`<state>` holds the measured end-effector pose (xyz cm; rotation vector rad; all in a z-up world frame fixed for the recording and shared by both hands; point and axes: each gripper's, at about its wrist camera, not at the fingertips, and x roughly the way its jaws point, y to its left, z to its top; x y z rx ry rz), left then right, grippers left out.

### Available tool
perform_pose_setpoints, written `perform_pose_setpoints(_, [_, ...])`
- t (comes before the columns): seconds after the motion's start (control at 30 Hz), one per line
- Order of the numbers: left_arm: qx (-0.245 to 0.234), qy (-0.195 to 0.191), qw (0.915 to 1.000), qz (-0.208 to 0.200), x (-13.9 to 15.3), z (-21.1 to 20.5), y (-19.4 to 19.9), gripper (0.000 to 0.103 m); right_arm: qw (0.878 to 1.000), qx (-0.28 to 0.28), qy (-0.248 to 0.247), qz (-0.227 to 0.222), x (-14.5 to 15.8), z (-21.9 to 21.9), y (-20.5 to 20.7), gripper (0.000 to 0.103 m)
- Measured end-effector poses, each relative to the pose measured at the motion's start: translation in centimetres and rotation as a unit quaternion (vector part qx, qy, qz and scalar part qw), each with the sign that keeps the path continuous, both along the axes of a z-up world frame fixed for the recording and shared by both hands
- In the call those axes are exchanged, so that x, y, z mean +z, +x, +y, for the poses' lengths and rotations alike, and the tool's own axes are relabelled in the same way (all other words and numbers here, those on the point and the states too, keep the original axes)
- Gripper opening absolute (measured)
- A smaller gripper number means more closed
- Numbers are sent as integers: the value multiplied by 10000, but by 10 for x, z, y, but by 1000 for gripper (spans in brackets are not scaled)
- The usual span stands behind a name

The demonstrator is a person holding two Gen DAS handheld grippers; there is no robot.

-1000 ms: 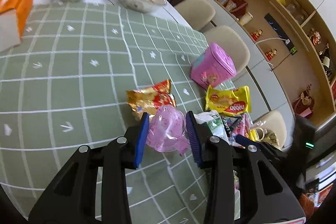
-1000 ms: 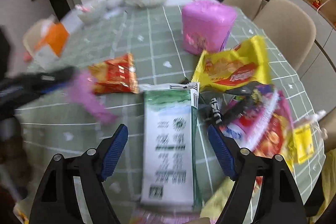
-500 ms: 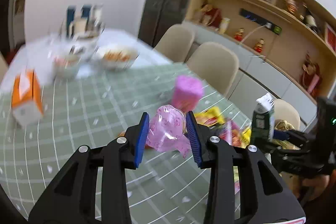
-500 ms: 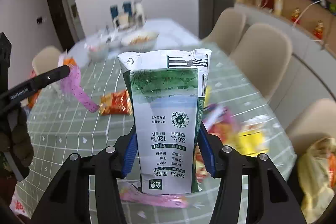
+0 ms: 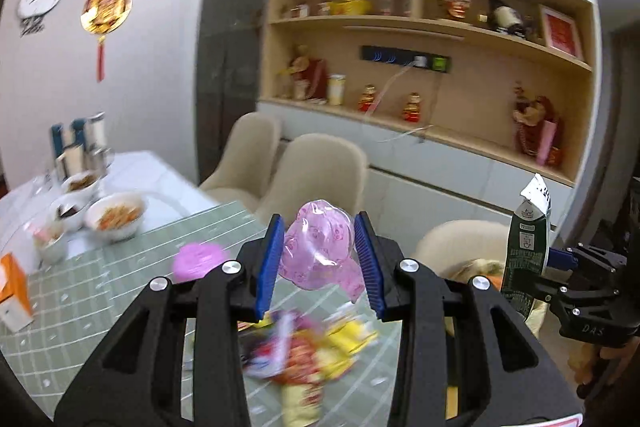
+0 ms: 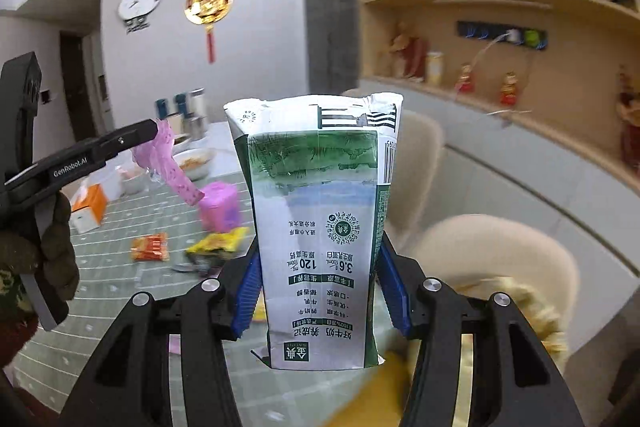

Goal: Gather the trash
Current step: 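Carry the pink wrapper and milk carton to the bin and release both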

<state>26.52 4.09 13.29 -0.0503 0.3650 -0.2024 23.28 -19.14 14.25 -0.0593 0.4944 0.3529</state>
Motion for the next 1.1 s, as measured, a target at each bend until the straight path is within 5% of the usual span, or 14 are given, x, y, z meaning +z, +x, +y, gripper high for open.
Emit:
perform_pose_setpoints(0.27, [-828, -227, 9963, 105, -7, -127, 24, 35, 9971, -727, -108, -215, 1, -128, -11, 50])
perform_pose_setpoints(0.6, [-1572, -492, 9818, 946, -57, -266, 66, 35, 9909, -1289, 41, -376, -6, -244, -6, 50])
perform_pose_setpoints(0.9, [-1690, -282, 9703, 1710, -110, -326, 96, 35, 9873, -1506, 484, -156, -26, -307, 16, 50])
perform_pose_setpoints(1.0, [-1710, -408, 9628, 2050, -124, -334, 112, 51, 9881, -1450, 503, -100, -31, -311, 23, 50])
perform_pose_setpoints(1.1, [-1537, -545, 9609, 2239, -129, -329, 119, 53, 9894, -1372, 474, -57, -36, -311, 33, 50])
